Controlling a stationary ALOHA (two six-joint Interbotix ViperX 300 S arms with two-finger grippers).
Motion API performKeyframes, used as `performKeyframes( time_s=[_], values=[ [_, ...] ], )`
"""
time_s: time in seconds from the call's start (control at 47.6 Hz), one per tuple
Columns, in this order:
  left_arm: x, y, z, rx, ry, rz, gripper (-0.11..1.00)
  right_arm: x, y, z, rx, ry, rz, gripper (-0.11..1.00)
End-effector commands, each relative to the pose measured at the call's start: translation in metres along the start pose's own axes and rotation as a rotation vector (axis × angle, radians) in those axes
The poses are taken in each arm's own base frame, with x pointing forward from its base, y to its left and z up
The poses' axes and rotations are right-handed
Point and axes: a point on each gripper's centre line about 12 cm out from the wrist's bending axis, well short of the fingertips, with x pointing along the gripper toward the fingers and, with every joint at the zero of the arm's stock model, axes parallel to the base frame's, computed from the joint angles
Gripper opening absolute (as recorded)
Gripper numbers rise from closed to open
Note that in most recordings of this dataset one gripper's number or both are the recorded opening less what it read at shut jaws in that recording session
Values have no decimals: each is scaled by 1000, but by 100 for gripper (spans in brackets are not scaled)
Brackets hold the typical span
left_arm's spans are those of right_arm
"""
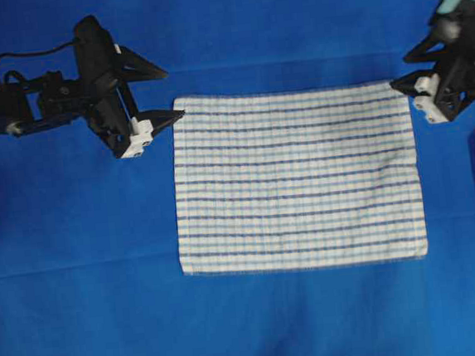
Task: Fold the blue towel.
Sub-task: 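Move both grippers to the far corners of the striped towel and grasp them, then lift the far edge and fold it toward the near edge, then release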
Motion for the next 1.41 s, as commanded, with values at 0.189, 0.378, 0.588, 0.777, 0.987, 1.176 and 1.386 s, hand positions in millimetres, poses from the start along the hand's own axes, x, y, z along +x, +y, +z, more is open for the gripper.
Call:
performKeyframes(
  time_s=[0.189,0.378,0.588,0.777,0.987,1.176,1.386],
  values=[
    [30,11,-15,-8,67,27,89,33,-12,-8,28,68,-40,64],
    [47,12,-25,-9,105,31,89,45,-15,-13,27,106,-47,64],
    [56,19,-34,-19,131,45,88,48,-17,-15,28,91,-52,64],
    [56,18,-38,-20,144,45,81,48,-18,-16,26,94,-53,58],
    [55,8,-42,-2,170,21,30,48,-18,-16,23,101,-53,6],
    [54,-1,-45,12,201,2,2,47,-18,-16,30,97,-53,5],
    [45,-1,-33,10,199,1,2,39,-17,-5,35,41,-49,5]
  ],
)
